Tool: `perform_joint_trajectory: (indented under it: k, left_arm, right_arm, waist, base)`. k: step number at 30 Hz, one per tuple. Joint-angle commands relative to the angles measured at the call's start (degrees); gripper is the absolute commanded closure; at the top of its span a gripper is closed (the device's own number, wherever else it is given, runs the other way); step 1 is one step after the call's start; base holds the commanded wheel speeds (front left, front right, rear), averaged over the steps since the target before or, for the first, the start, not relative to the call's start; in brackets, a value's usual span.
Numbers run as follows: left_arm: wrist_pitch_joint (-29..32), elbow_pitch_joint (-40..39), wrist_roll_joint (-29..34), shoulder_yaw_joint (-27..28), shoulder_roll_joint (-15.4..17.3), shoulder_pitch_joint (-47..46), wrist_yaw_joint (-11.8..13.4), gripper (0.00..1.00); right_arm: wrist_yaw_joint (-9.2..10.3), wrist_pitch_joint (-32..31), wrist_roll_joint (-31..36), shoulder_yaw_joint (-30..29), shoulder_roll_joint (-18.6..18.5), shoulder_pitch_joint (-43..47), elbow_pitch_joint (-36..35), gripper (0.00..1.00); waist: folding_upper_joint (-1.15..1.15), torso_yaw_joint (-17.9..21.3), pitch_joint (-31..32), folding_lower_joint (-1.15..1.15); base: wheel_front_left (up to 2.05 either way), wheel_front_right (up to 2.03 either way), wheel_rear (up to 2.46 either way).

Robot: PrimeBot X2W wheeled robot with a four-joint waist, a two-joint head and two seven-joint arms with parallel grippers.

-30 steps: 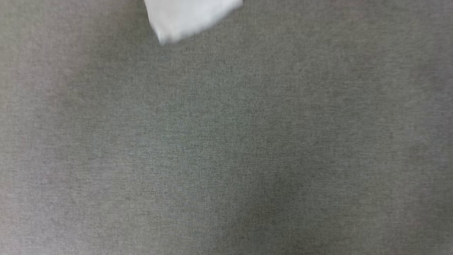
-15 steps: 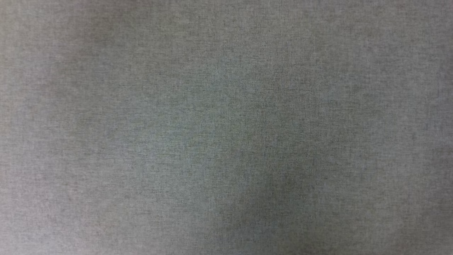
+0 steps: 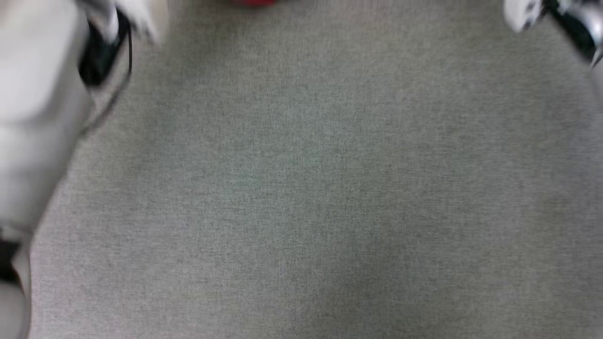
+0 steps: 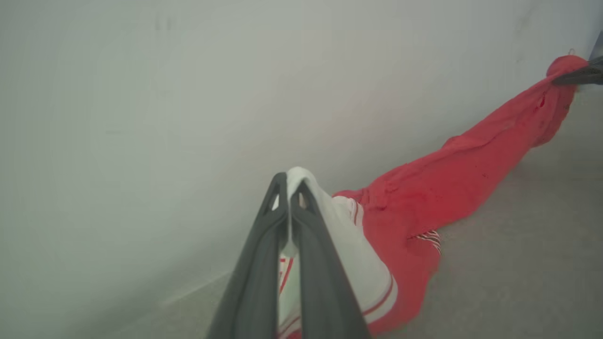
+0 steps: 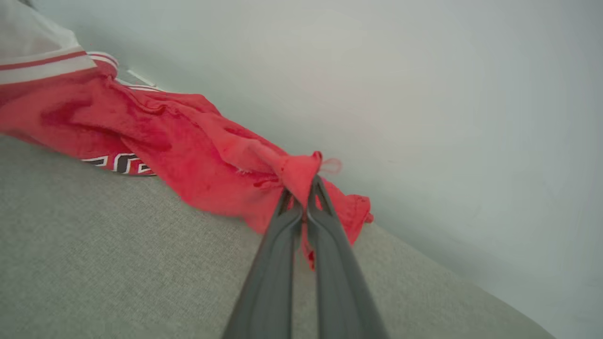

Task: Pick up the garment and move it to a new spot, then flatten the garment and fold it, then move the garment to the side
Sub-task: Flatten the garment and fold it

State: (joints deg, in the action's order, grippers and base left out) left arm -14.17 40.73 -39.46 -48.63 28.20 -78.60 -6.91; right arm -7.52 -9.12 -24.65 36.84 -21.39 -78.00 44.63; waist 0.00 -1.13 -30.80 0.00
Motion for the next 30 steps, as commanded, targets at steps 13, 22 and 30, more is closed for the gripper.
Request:
perform_joint_trajectory:
  k: [13,22,30]
  left_arm:
    - [-0.99,-20.4,-4.56,-2.09,7.95,38.02,9.2,1.0]
    - [1.16,-35.06,-8.87,-4.87,14.88,58.48,17.85,1.0]
    - [1.57,-41.79,-12.83,-7.18,17.3,72.01,24.01,1.0]
  right_arm:
    - [0.07,4.86,-11.84,11.08,-10.59,25.54,-8.37,1.0]
    - [0.07,4.73,-16.94,12.06,-18.1,42.01,-16.97,1.0]
    - [0.07,5.21,-18.46,6.66,-21.76,59.16,-22.26,1.0]
  waist:
    - [0.0,1.25,15.1,0.0]
    - [0.0,2.1,21.7,0.0]
    - [0.0,2.23,26.26,0.0]
  base:
    - [0.0,0.0,0.0]
    - [0.0,0.0,0.0]
    - [0.0,0.0,0.0]
